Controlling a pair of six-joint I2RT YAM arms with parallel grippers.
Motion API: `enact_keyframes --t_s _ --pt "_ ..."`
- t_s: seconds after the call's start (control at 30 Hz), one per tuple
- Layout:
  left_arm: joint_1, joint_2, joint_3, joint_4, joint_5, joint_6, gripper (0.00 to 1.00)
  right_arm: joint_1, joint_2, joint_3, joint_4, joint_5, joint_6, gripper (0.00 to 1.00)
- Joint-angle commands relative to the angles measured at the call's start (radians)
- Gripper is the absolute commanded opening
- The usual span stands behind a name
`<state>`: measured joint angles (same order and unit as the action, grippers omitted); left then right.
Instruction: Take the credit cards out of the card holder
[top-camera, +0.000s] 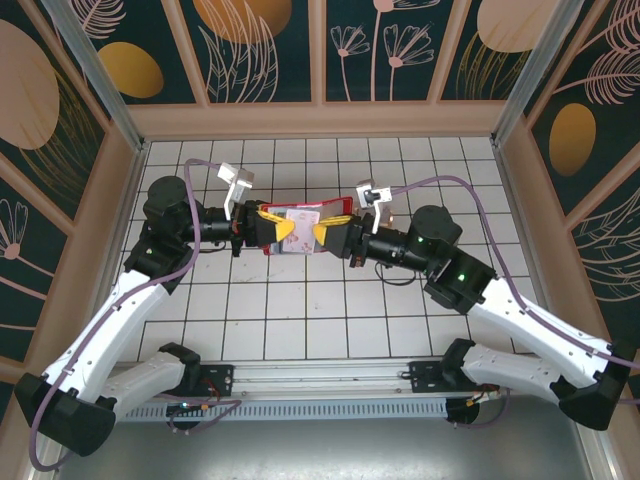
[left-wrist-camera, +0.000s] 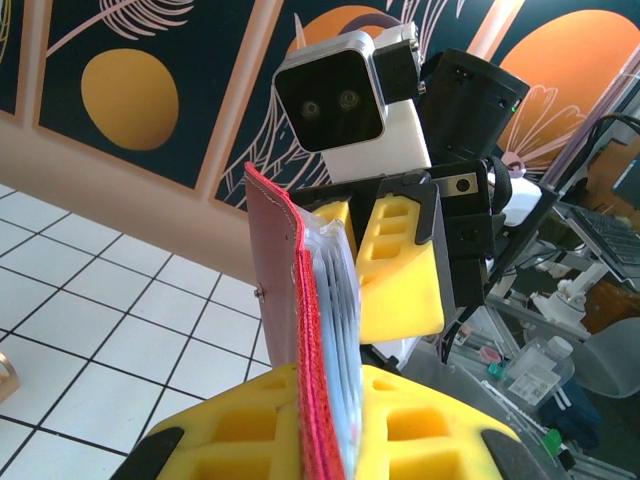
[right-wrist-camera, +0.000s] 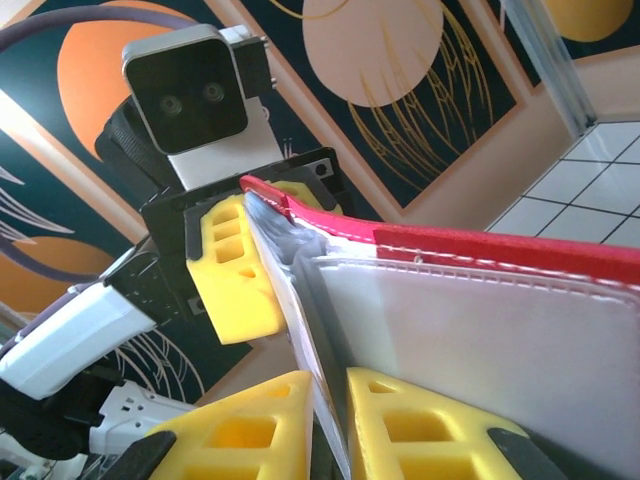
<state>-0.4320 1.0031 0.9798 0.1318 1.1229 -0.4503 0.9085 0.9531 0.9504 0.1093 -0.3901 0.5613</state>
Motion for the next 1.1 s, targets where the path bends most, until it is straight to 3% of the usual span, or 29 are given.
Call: enact_keyframes --t_s 0.0,0.3,0.93,1.07 --pt "0.003 -0.012 -0.001 0.058 0.032 -0.009 0.0 -0.008 0.009 0.041 0.061 -0.046 0.01 0.14" --pt "0.003 -0.013 -0.002 0.042 0.024 0.008 0.0 -0.008 -0.021 0.029 0.025 -0.045 -0.013 0.0" --pt "0.002 -0.013 -0.001 0.043 0.037 0.004 0.02 -0.047 -0.105 0.012 -0.058 -0.03 -0.035 0.0" --pt "0.004 -0.011 -0.002 0.051 0.03 -0.007 0.0 -0.048 -0.083 0.018 -0.06 -0.057 -0.035 0.11"
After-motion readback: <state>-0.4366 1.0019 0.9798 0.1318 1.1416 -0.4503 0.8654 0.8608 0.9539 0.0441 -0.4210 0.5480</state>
